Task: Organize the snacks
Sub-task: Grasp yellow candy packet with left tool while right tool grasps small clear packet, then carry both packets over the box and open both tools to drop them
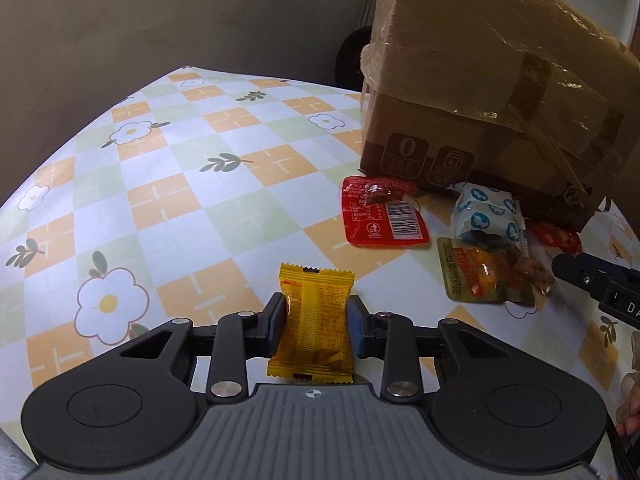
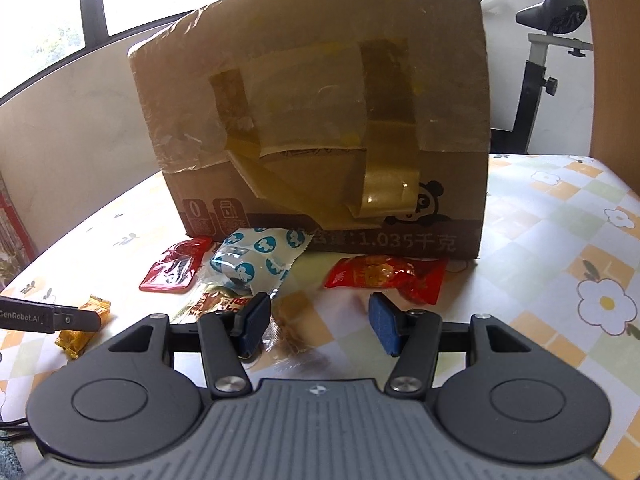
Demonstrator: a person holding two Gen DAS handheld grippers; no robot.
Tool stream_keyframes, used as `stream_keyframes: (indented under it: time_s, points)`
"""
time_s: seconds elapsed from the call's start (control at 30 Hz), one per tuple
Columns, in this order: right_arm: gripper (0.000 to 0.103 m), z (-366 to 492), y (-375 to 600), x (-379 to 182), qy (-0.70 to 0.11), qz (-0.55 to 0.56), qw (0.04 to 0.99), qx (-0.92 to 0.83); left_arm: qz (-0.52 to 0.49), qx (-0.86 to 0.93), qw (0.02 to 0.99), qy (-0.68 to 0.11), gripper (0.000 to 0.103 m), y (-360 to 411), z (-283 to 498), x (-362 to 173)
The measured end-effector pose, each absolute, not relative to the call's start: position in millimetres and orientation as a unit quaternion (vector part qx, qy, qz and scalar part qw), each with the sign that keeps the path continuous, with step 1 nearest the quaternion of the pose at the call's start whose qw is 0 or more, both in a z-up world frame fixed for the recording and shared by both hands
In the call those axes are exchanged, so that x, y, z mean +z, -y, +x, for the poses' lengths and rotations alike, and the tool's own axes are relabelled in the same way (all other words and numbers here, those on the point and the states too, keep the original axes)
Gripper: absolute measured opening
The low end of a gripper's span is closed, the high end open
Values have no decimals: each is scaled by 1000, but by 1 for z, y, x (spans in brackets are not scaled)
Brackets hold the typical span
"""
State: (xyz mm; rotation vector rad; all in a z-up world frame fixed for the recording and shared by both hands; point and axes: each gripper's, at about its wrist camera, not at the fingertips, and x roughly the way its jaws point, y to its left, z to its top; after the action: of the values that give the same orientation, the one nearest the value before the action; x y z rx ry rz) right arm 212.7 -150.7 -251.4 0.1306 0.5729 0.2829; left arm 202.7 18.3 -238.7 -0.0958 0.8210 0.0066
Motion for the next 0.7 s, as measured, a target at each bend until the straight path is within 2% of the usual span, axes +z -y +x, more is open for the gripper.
stream_keyframes:
  time_s: [0.27, 0.33, 0.53, 0.67, 0.7]
  points:
    - [57, 213, 135, -253, -289, 23, 944, 154, -48, -8, 920, -389, 35, -15, 202, -241]
    - [54, 213, 131, -254, -293, 12, 943, 156, -46, -7, 921, -387, 35, -13, 202, -242]
    - [42, 215, 114, -258, -302, -40, 936, 178, -42, -8, 922, -384, 36, -14, 201, -242]
    - [20, 218, 118, -259, -310, -29, 932, 184, -41, -9, 922, -384, 36, -14, 201, -242]
    - [20, 218, 120, -259, -309, -21, 933, 183, -42, -10, 922, -384, 36, -15, 201, -242]
